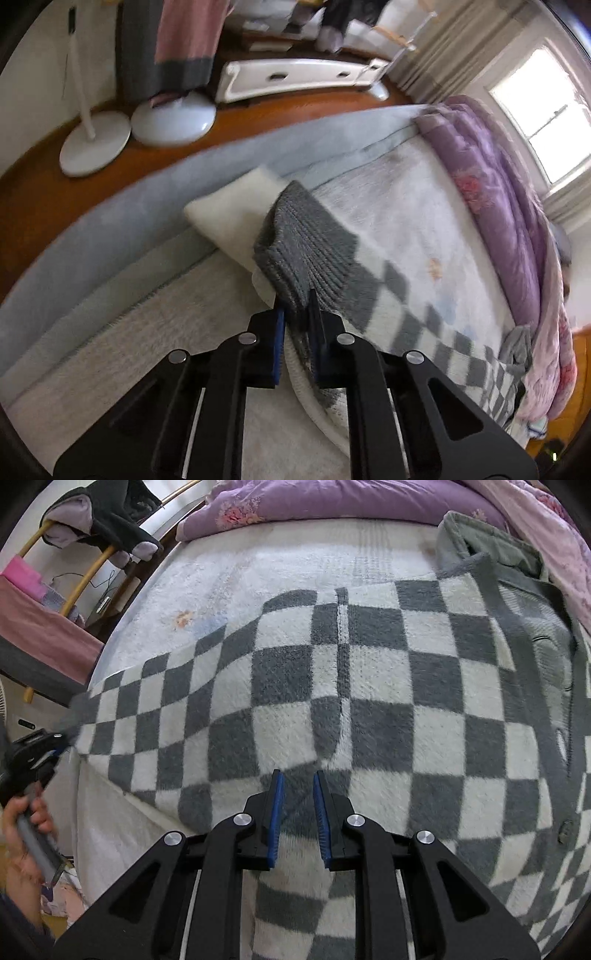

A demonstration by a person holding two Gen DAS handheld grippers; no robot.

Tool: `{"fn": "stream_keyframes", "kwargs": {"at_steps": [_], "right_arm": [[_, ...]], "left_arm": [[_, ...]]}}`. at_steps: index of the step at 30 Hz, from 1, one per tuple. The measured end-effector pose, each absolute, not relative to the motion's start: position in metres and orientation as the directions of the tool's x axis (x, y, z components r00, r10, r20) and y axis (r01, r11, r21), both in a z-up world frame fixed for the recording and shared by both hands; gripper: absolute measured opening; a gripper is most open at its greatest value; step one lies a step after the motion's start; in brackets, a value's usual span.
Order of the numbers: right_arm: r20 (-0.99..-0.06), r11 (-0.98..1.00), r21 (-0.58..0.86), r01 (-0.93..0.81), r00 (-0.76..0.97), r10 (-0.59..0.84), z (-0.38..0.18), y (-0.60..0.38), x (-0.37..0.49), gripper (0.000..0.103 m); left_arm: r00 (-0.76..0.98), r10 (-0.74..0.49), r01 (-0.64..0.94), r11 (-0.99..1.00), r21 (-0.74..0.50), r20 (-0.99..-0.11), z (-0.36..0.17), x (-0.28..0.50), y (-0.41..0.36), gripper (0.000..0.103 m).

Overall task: Fold large clothes
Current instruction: 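Grasp the grey sleeve cuff with the left gripper and lift it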

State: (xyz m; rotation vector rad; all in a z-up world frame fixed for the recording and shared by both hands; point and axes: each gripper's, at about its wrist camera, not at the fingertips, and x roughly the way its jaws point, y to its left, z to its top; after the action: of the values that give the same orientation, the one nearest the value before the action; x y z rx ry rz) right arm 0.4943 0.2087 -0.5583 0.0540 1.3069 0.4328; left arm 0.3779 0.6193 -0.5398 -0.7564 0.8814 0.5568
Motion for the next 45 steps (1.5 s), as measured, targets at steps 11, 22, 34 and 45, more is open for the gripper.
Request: {"fn": "stream_keyframes", "kwargs": {"at_steps": [11, 22, 34, 45], "right_arm": [[-0.913, 0.903, 0.393, -0.171, 0.044, 0.406, -0.612, 0.193, 0.513, 0.012], [-0.851, 0.838, 0.518, -0.175, -0.001, 0.526, -0.603, 0.148, 0.505, 0.012], [-0.854, 0.846, 0.501, -0.182, 0.052, 0.517, -0.593, 0.161, 0.495, 0.017], [-0.845, 0.837, 0.503, -0.213, 0.08, 0.528, -0.589, 0.176, 0.499, 0.011]], "left_arm": [[0.526, 0.246, -0.673, 0.706, -0.221, -0.814, -0.481, 0.39, 0.557, 0.012], [0.392, 0.292, -0.798, 0.58, -0.164, -0.872, -0.532, 0.381, 0.593, 0.048], [0.401, 0.335, -0.743, 0.663, -0.089, -0.853, -0.53, 0.394, 0.599, 0.029], [0.597, 0.302, -0.623, 0.758, -0.192, -0.744, -0.47, 0.382, 0.559, 0.009]]}}
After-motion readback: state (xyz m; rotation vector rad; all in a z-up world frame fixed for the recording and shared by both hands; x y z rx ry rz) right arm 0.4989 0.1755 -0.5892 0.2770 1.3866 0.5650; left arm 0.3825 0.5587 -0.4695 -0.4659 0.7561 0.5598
